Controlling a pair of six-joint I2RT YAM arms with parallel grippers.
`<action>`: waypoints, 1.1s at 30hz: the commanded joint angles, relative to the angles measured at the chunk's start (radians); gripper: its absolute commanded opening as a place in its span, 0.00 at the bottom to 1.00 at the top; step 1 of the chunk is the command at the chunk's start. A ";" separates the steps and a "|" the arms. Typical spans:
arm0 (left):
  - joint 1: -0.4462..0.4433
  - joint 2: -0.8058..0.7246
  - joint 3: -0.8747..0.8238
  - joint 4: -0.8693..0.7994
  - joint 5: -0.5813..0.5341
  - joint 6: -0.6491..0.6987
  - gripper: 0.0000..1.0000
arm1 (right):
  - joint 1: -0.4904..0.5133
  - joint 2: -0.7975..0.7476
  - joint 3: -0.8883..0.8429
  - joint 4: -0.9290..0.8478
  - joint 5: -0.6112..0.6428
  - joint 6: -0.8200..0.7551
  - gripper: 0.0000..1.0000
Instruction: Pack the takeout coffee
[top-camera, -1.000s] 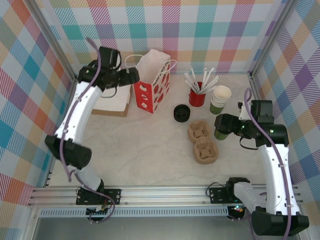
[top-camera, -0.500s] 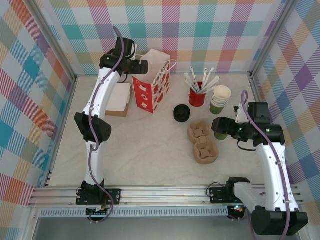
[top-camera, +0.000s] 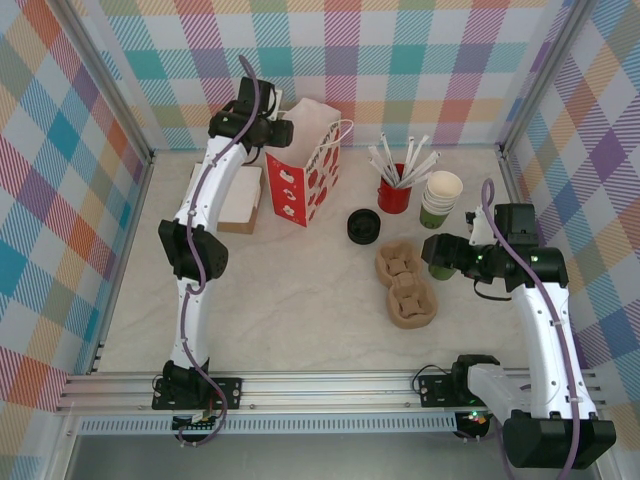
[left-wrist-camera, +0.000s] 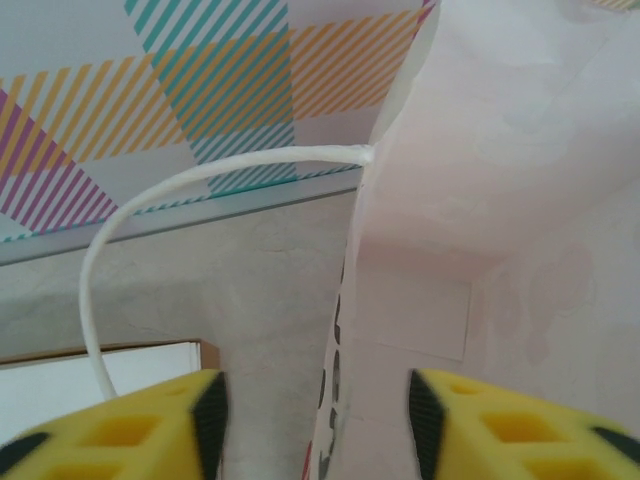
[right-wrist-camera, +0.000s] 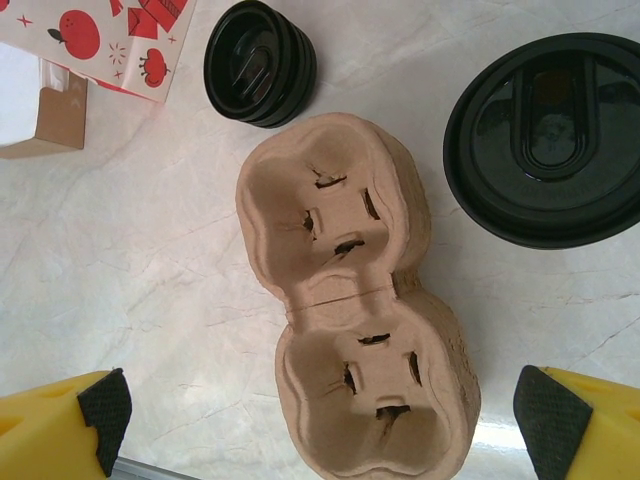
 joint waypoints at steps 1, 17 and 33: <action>0.014 0.011 0.034 0.001 -0.012 0.022 0.38 | -0.002 0.001 0.004 0.005 -0.023 0.006 1.00; 0.006 -0.214 -0.101 -0.084 -0.029 -0.131 0.00 | -0.002 0.015 0.067 -0.043 0.017 0.019 1.00; -0.153 -0.902 -0.946 0.097 -0.195 -0.468 0.00 | -0.001 0.114 0.023 -0.105 0.035 0.037 0.92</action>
